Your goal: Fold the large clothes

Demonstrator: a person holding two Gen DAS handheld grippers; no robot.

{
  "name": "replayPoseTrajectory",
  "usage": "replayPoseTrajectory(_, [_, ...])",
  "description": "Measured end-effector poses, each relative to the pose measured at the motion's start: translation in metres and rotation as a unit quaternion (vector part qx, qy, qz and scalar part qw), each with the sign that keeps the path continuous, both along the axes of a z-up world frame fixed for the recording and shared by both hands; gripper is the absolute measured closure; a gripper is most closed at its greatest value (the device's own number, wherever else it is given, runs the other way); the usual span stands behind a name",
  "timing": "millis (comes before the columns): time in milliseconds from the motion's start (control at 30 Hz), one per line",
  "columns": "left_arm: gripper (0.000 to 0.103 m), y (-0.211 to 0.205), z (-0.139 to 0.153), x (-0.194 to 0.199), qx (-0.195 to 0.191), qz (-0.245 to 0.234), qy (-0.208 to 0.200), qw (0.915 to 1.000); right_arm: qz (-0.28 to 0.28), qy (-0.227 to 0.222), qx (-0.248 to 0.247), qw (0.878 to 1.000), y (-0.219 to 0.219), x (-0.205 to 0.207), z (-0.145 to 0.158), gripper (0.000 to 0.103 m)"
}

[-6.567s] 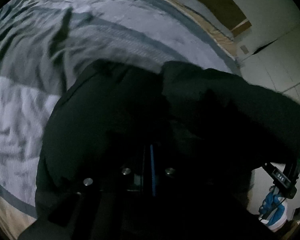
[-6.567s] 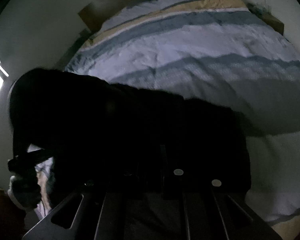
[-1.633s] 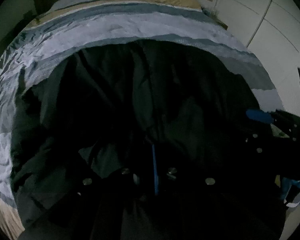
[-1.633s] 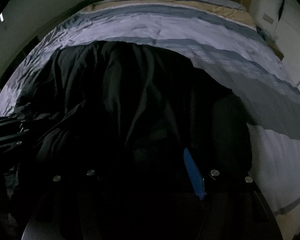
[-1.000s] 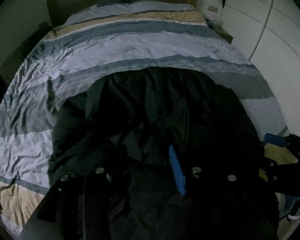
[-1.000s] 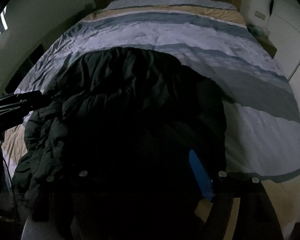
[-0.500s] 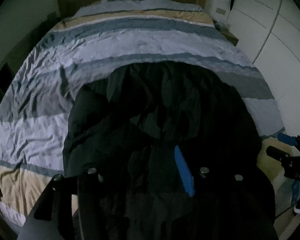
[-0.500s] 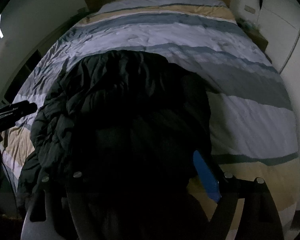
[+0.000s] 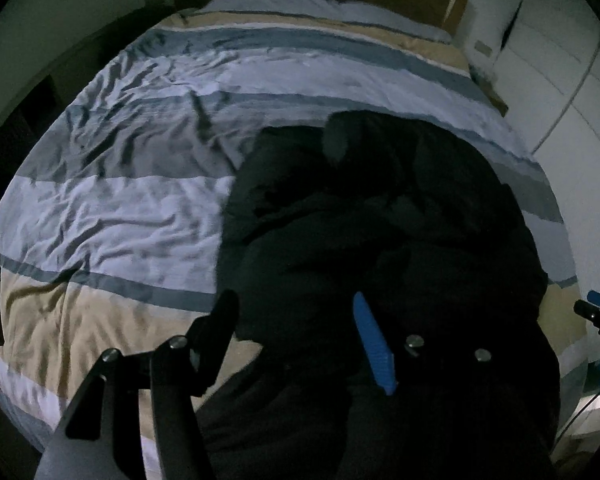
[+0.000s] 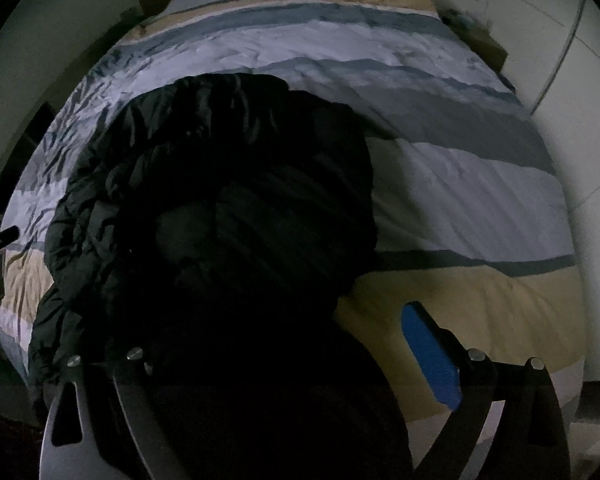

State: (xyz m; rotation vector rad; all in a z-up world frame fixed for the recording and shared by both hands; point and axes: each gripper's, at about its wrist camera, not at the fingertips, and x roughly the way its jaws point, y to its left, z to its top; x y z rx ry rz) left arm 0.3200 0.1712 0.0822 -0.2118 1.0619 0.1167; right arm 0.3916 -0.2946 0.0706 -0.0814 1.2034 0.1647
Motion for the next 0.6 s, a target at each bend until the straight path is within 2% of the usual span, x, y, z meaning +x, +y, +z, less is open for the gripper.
replayPoseTrajectory(233, [0.045,0.044,-0.014,-0.015,-0.036,0.006,-0.008,0.9993,-0.036,0.011,-0.024,0.999,0.007,-0.028,0.012,0.007])
replayPoseTrajectory(367, [0.045,0.055,-0.023,-0.026,-0.026,-0.003,0.01,0.9996,-0.049,0.023,-0.021,0.998,-0.002,-0.044,0.004,0.005])
replayPoseTrajectory(600, [0.045,0.071,-0.032,-0.085,-0.031,0.069,0.05,0.9959,-0.006,0.037,-0.003,0.999,-0.012,-0.045,-0.017,0.005])
